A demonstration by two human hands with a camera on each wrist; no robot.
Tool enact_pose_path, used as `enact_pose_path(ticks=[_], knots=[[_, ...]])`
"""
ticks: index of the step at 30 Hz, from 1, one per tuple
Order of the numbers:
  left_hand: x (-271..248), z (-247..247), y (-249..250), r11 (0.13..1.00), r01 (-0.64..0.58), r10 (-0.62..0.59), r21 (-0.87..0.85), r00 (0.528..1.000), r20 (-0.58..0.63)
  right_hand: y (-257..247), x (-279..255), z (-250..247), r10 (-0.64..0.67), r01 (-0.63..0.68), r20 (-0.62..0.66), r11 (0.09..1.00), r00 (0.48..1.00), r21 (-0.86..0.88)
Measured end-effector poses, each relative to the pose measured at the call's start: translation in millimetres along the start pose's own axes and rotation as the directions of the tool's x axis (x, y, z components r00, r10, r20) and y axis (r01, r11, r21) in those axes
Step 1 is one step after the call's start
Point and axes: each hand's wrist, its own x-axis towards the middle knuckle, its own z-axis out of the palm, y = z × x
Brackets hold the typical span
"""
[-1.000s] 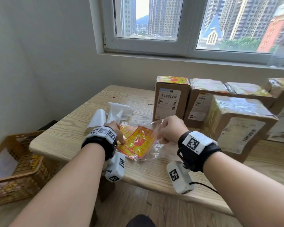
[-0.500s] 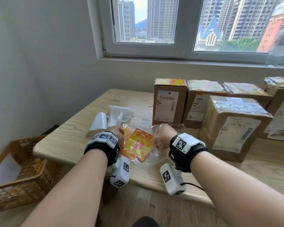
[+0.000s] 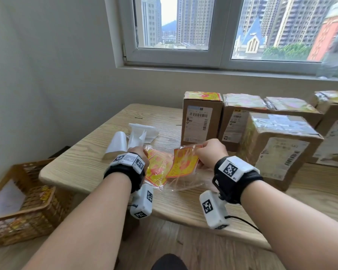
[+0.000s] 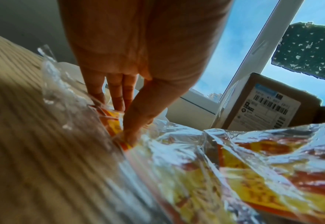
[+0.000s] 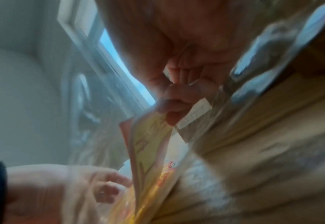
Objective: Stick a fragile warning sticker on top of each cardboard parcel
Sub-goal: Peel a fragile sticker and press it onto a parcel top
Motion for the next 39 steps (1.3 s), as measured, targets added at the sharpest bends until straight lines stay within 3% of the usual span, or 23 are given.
enact_pose_path(ticks=[6, 10, 11, 13, 16, 18, 21, 32, 39], knots=[[-25.1, -11.3, 38.0, 0.996, -0.065, 0.072, 0.053, 0.989, -0.129, -15.8, -26.5, -50.3, -0.161, 0.142, -0.144, 0.981, 0.976, -0.135], [-39.0, -39.3, 82.1, 0.973, -0.163, 0.143, -0.165, 0.982, -0.122, -23.5, -40.3, -96.7, -0.248, 0.211, -0.274, 0.965, 0.929, -0.156], [-43.7, -44.7, 91.0, 0.934, -0.172, 0.150, -0.313, 0.984, -0.093, -23.0, -42.2, -109.1, -0.262, 0.228, -0.316, 0.963, 0.912, -0.141], [-57.8, -52.9, 105.7, 0.774, -0.136, 0.201, -0.618, 0.979, 0.035, -20.6, -44.1, -132.2, -0.269, 0.263, -0.419, 0.962, 0.867, -0.073], [-79.9, -61.6, 118.8, 0.614, -0.068, 0.398, -0.787, 0.887, 0.234, -13.5, -43.7, -157.0, -0.231, 0.289, -0.521, 0.957, 0.821, 0.032], [-87.0, -64.2, 125.1, 0.600, -0.103, 0.485, -0.793, 0.835, 0.258, -8.9, -43.4, -165.4, -0.199, 0.293, -0.551, 0.952, 0.810, 0.086], [-89.1, -63.4, 132.3, 0.616, -0.134, 0.522, -0.776, 0.807, 0.275, -3.4, -41.8, -168.2, -0.168, 0.304, -0.553, 0.939, 0.816, 0.163], [-94.3, -57.8, 148.4, 0.583, -0.155, 0.527, -0.798, 0.820, 0.225, 6.7, -38.0, -164.9, -0.100, 0.295, -0.508, 0.900, 0.856, 0.320], [-102.4, -56.7, 155.6, 0.542, -0.108, 0.547, -0.833, 0.798, 0.252, 13.2, -34.1, -167.8, -0.071, 0.285, -0.503, 0.888, 0.861, 0.361]])
